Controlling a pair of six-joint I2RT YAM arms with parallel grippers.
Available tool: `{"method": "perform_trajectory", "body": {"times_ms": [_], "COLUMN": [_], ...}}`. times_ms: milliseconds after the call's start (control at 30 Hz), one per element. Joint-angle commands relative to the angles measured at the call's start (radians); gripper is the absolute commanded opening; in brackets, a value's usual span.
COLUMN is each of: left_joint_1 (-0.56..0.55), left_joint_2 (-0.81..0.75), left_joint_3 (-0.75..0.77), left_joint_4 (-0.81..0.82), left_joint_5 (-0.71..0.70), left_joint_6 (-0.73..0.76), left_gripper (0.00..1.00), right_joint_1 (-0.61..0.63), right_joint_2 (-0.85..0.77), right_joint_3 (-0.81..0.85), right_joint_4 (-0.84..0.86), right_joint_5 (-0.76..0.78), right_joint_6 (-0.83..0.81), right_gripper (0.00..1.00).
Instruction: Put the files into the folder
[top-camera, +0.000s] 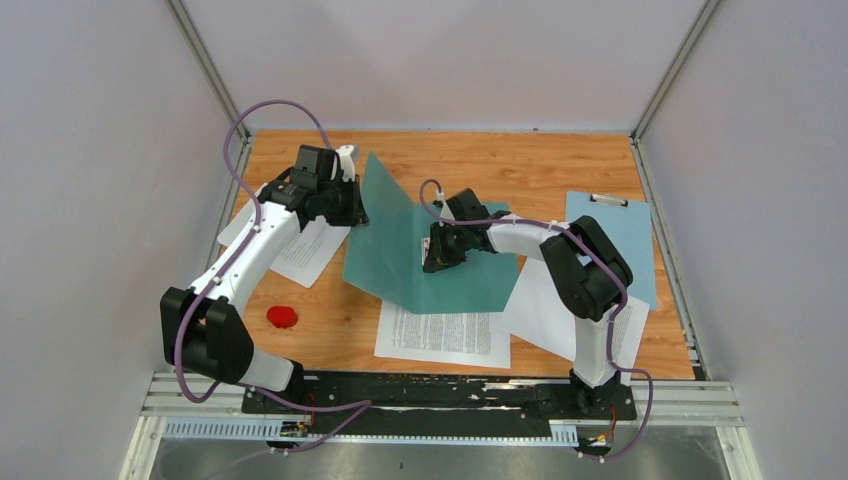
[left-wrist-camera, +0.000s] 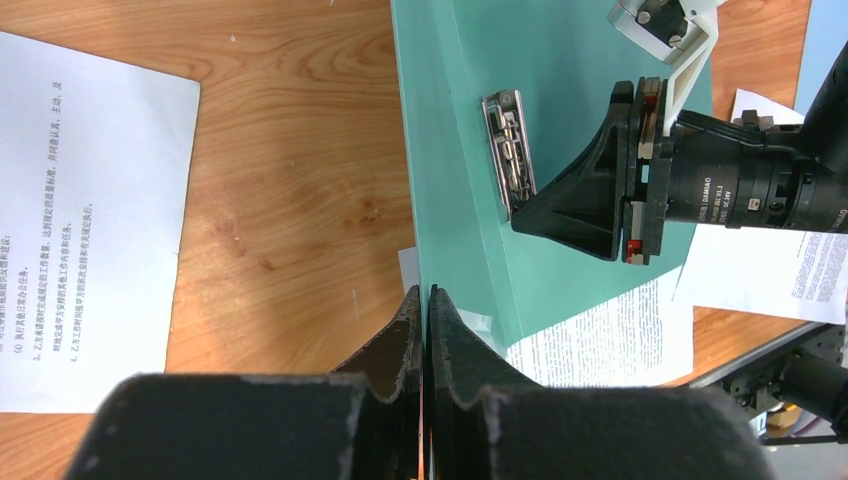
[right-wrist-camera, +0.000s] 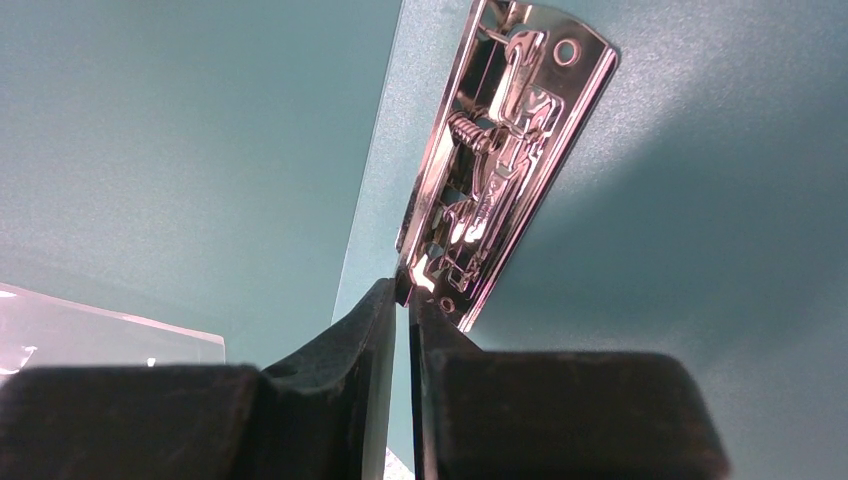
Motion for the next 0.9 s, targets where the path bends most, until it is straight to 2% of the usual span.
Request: {"method": "perform_trajectory", "body": {"times_ms": [0,100,433,867], "left_joint_1": [0.003,0.003,0.004,0.003], "left_joint_2": [-0.039,-0.039,-0.043,-0.046], "left_joint_3": [0.002,-0.007,-0.02,-0.022], "left_joint_4": [0.019,0.032,0.043,0.044], "left_joint_5": [-0.002,0.001,-0.024,-0.021], "left_joint_6": [0.021,0.013,-0.004,-0.003], "left_gripper": [0.06,0.0,0.0,0.0], "right_joint_1": [0.004,0.0,-0.005,-0.006], "right_joint_2": [0.02,0.014,0.016,0.044], "right_joint_3": [-0.028,-0.025,0.004,-0.009], "right_joint_4": [0.012,0.053,0.105,0.048], "right_joint_5": [0.04,-0.015,-0.078,0.016], "right_joint_6": [-0.025,-0.001,0.06,0.041], "right_gripper": [0.1,0.1,0.17,0.14]}}
